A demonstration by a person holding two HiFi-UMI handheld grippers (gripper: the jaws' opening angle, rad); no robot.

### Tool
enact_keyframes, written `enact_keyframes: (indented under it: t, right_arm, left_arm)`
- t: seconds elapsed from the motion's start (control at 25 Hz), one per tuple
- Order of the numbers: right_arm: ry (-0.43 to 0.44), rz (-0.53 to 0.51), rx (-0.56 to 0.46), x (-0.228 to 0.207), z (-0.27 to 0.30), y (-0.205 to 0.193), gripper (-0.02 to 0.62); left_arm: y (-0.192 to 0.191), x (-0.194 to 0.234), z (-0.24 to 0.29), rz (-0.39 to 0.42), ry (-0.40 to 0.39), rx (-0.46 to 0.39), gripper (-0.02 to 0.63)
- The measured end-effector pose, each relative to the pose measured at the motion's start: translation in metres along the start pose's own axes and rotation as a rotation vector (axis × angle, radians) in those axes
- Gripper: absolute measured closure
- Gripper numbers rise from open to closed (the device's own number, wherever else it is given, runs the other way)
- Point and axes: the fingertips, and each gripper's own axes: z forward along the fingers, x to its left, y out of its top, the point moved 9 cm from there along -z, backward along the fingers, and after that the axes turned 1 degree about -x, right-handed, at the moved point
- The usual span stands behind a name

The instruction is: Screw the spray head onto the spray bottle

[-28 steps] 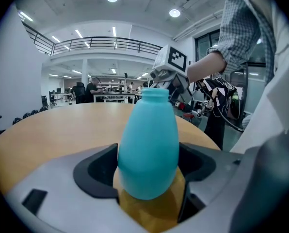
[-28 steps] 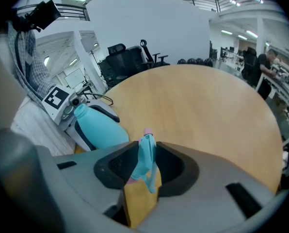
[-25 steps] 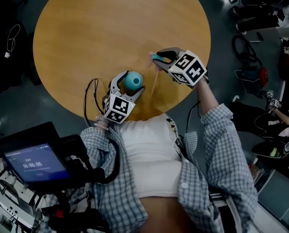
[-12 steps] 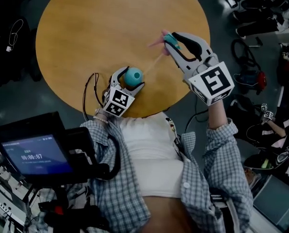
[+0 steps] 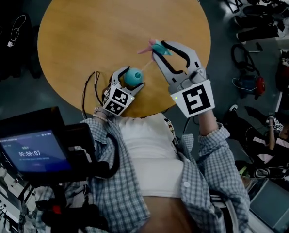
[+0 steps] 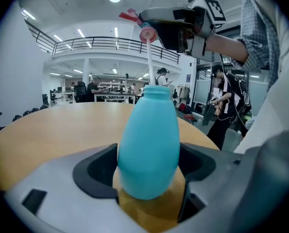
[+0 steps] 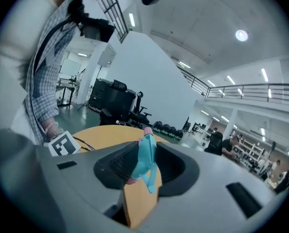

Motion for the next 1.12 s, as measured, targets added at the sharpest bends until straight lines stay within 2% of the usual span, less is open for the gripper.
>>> enact_keyframes:
  t: [0.48,0.72,0.96,1.12]
  right_arm:
    - [-0.04,-0.161,0.045,0.102,0.027,-0.045,0.488]
    - [-0.101,-0.114,0.035,0.108,0.032,-0.051,0.488]
    - [-0.123,-0.078,0.027,0.112,0.034,-0.051,0.488]
    - [-0.122,-0.127,0.014,0.122,0.03,-0.051,0.488]
  left_arm:
    - [0.0,-0.001,0.0,-0.005,0.002,-0.005,0.218]
    - [-0.001,0.001,-0.001,-0.014,0.002,-0.006,0.218]
    - [-0.003,0.002,-0.003,-0.013,-0.002,-0.002,0.218]
    - [-0.004,0.002,-0.002,-0.017,-0.003,-0.005,0.218]
